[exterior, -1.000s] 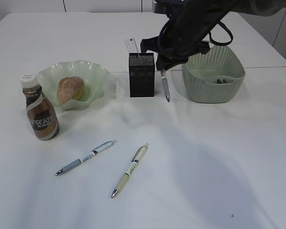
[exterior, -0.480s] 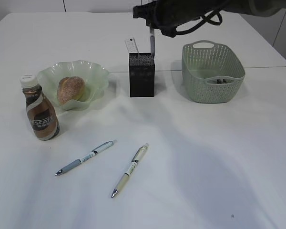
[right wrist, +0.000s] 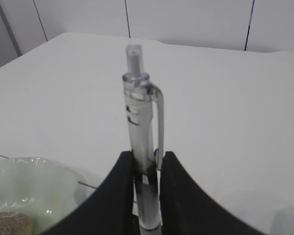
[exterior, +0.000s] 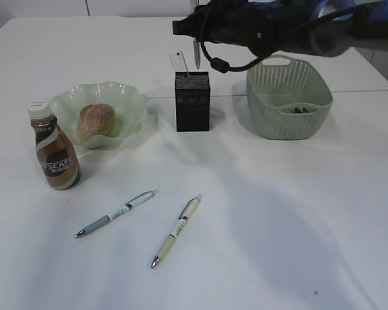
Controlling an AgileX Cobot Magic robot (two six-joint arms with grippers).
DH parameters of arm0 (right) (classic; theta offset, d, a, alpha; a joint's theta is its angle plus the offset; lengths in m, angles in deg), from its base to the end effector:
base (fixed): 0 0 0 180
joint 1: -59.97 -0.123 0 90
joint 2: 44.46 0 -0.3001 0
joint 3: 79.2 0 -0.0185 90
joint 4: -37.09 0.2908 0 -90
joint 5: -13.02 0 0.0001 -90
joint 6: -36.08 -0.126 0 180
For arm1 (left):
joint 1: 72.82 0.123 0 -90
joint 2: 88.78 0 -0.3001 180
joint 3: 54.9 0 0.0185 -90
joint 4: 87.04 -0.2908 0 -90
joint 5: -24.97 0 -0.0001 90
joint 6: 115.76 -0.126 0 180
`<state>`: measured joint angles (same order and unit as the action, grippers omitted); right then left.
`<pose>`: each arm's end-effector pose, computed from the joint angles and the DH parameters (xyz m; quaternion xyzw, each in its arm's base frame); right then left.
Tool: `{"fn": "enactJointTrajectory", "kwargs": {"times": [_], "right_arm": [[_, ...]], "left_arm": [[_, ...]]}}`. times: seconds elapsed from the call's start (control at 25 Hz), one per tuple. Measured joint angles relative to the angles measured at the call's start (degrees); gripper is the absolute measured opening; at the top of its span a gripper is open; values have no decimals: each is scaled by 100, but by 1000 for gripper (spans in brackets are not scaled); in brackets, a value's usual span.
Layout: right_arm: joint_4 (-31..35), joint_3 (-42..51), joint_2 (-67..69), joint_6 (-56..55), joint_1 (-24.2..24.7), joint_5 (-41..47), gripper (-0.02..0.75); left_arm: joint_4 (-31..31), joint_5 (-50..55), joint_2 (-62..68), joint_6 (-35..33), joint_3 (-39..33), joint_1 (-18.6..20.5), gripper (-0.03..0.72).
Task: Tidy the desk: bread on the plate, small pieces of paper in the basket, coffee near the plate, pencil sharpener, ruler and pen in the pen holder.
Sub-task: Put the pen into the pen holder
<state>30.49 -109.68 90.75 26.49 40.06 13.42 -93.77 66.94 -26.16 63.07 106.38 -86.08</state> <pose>0.5835 0.2112 0.2454 -0.1166 0.7854 0.1204 0.5958 0.2474 -0.0481 0.3829 0.1300 0.8691 0.0050 0.4771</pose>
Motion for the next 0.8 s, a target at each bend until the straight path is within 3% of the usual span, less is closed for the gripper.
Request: {"fn": "enactJointTrajectory", "kwargs": {"times": [0.8], "right_arm": [[-526,0,870,21,37,-1167,135]], "left_arm": [[-176,-292,234,0,0,0,373]]}}
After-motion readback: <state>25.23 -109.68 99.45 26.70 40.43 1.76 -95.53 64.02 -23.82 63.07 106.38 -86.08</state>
